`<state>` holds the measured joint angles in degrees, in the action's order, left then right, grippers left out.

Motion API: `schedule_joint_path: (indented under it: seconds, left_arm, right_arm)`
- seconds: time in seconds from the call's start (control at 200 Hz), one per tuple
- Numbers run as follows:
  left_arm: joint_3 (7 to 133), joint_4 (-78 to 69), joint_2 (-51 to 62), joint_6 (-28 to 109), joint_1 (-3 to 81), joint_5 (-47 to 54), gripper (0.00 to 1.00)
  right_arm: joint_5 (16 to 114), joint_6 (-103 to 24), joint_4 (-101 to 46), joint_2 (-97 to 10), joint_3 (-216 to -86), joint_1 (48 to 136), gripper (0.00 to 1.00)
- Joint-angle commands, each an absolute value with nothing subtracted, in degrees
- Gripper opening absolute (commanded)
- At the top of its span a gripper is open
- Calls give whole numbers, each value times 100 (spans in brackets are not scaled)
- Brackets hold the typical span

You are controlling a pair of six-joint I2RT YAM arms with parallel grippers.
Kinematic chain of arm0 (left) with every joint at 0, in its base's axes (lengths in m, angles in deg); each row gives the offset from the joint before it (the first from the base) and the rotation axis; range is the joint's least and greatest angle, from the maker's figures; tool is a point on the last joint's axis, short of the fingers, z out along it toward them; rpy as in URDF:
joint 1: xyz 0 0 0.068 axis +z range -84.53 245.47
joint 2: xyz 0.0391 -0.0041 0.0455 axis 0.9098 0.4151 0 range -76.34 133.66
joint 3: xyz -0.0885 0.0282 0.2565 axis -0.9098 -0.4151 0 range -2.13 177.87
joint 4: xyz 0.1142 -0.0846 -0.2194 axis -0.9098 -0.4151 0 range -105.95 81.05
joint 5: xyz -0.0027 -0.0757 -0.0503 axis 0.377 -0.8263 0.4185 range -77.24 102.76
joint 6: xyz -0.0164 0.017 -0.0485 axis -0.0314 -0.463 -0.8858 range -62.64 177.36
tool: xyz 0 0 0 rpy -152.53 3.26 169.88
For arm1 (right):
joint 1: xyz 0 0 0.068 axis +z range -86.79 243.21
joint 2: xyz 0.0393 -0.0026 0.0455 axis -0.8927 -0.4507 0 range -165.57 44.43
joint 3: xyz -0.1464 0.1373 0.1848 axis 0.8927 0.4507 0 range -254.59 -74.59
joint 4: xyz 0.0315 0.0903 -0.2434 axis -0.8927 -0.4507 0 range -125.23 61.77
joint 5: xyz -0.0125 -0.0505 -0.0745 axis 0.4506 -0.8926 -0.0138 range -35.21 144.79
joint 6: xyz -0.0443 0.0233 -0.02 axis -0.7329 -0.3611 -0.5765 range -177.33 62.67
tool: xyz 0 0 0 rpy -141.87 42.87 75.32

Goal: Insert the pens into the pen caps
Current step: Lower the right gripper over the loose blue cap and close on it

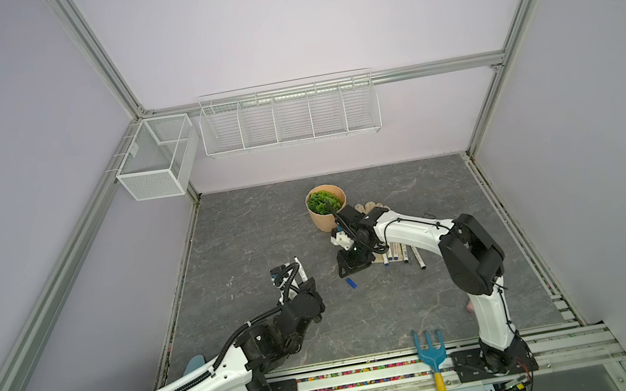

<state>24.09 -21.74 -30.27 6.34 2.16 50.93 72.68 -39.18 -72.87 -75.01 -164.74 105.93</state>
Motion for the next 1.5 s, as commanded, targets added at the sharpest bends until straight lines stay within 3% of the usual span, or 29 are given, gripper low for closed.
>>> schedule_joint_path:
  seconds: [0.0,0.36,0.645,1.115,1.359,1.499]
  left_arm:
    - [2294,-2353,-3196,463,252,5261,0]
    - [2295,-2585,-3465,498,245,5338,0]
    - [2477,-2512,-3039,665,246,5251,0]
    - [2524,-2252,-3054,737,263,5231,0]
    - [2298,-2343,-3279,512,307,5231,0]
    - [2246,-2392,-3503,451,316,5246,0]
  right_arm:
    - [7052,-4267,-7878,-7800,-16701,10745,45]
    - [6457,-5035,-8429,-7981,-16893,11357,42]
    - [5251,-5473,-8729,-7770,-16623,12083,41]
    - [4350,-4753,-8394,-7497,-16434,11520,40]
    - [5191,-5149,-7400,-6570,-15816,11543,41]
    - [5865,-5198,-7380,-6809,-16110,11679,41]
